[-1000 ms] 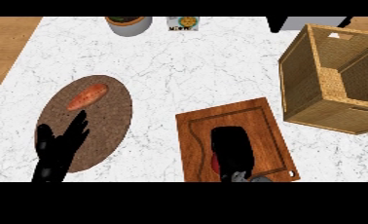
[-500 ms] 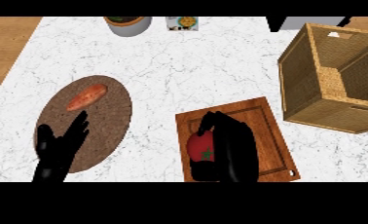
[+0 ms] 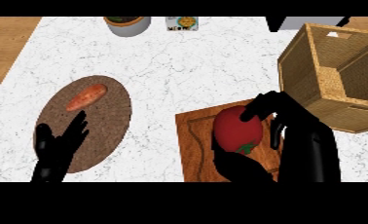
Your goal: Pick the tomato from the cutting board and place it in the basket
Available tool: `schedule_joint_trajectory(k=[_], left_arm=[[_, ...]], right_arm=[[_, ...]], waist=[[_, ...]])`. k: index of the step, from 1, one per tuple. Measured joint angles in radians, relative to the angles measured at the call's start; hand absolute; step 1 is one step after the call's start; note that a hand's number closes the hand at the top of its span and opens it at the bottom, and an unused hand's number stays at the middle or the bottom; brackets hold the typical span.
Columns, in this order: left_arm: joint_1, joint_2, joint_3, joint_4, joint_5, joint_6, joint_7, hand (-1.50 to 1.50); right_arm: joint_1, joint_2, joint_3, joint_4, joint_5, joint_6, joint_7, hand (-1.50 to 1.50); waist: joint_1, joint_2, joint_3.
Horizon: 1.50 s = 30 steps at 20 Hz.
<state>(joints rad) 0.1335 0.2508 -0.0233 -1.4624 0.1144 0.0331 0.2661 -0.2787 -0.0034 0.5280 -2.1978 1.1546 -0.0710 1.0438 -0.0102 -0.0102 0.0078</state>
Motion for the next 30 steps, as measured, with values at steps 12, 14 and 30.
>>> schedule_joint_trajectory(k=[12,14,30], left_arm=[[-0.004,-0.009,0.001,-0.006,-0.015,-0.003,0.011,0.00],[0.001,-0.009,0.001,-0.014,-0.014,-0.008,0.007,0.00],[-0.002,-0.033,0.008,-0.007,-0.041,-0.017,-0.012,0.00]], right_arm=[[-0.326,-0.057,-0.482,-0.034,-0.156,0.238,0.027,1.50],[-0.361,-0.086,-0.560,0.001,-0.207,0.261,0.014,1.50],[-0.370,-0.269,-0.870,0.406,-0.432,0.211,-0.239,1.50]], waist=[[0.008,0.003,0.000],[0.009,0.004,-0.001],[0.017,0.006,0.001]])
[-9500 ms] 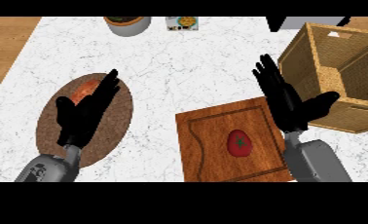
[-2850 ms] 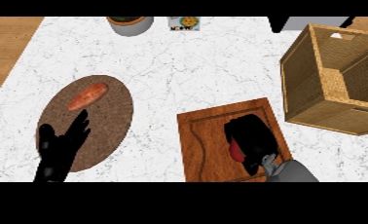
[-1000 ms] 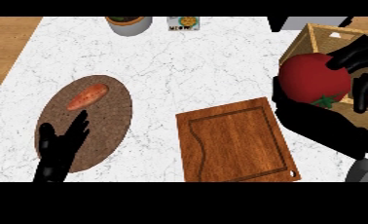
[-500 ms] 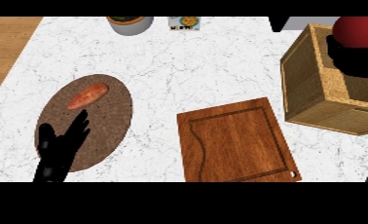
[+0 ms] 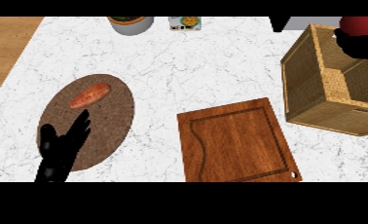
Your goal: Pick the tomato from the cutting board and place it in the basket
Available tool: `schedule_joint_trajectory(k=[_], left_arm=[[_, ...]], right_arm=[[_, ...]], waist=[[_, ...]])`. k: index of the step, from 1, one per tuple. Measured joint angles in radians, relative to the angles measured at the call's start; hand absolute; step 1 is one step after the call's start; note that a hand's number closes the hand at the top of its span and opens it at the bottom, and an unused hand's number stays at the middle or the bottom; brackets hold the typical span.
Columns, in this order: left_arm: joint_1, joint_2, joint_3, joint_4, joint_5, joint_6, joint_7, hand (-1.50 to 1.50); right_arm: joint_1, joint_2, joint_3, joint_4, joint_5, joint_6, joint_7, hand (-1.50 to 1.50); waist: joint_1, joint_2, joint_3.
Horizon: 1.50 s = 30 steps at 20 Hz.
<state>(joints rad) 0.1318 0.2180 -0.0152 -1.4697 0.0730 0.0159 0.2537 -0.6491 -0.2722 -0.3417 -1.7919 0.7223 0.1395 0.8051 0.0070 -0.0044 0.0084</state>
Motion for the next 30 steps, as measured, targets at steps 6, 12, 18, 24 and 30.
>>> schedule_joint_trajectory(k=[6,12,18,24,30], left_arm=[[0.002,-0.005,0.006,0.006,-0.007,-0.008,-0.016,0.00],[-0.006,-0.007,0.021,0.025,-0.010,-0.017,-0.026,0.00],[-0.003,-0.011,0.024,0.010,-0.013,-0.012,-0.005,0.00],[0.002,-0.020,0.025,-0.002,-0.020,-0.014,0.006,0.00],[0.000,-0.025,0.032,0.000,-0.028,-0.024,0.008,0.00]], right_arm=[[0.053,0.022,-0.093,0.121,-0.102,-0.107,-0.133,1.50],[0.109,0.011,-0.133,0.244,-0.162,-0.179,-0.292,1.50],[0.177,-0.094,-0.138,0.323,-0.073,-0.175,-0.322,-1.50],[0.202,-0.174,-0.133,0.372,-0.070,-0.156,-0.402,-1.50],[0.225,-0.189,-0.171,0.374,-0.126,-0.193,-0.456,-1.50]], waist=[[0.000,0.000,0.001],[0.000,-0.003,0.004],[-0.003,-0.001,0.001],[-0.003,-0.001,0.000],[-0.004,-0.003,0.000]])
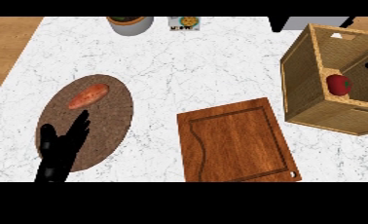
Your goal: Pick the tomato from the cutting board and place it in the basket
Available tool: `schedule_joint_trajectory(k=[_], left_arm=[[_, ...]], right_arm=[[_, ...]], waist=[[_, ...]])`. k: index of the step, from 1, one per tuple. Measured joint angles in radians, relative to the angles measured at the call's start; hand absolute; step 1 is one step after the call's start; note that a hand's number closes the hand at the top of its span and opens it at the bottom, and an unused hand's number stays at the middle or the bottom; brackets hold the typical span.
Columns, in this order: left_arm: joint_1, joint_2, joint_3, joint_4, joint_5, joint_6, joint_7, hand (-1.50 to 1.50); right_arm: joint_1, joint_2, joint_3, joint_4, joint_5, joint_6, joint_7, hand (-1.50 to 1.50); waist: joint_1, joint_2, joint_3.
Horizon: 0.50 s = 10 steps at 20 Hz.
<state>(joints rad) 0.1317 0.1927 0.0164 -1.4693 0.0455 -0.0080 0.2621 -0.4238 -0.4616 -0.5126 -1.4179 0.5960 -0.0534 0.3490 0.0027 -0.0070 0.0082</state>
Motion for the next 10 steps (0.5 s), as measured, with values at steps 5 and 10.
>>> schedule_joint_trajectory(k=[5,10], left_arm=[[0.001,0.006,0.012,-0.001,0.005,-0.012,0.010,0.00],[0.006,-0.004,0.016,0.004,-0.009,-0.005,-0.009,0.00]], right_arm=[[0.032,-0.015,-0.087,-0.057,-0.087,-0.002,0.027,-1.50],[0.105,-0.064,-0.194,-0.093,-0.165,0.026,0.040,-1.50]], waist=[[-0.006,-0.001,-0.001],[-0.010,-0.004,0.001]])
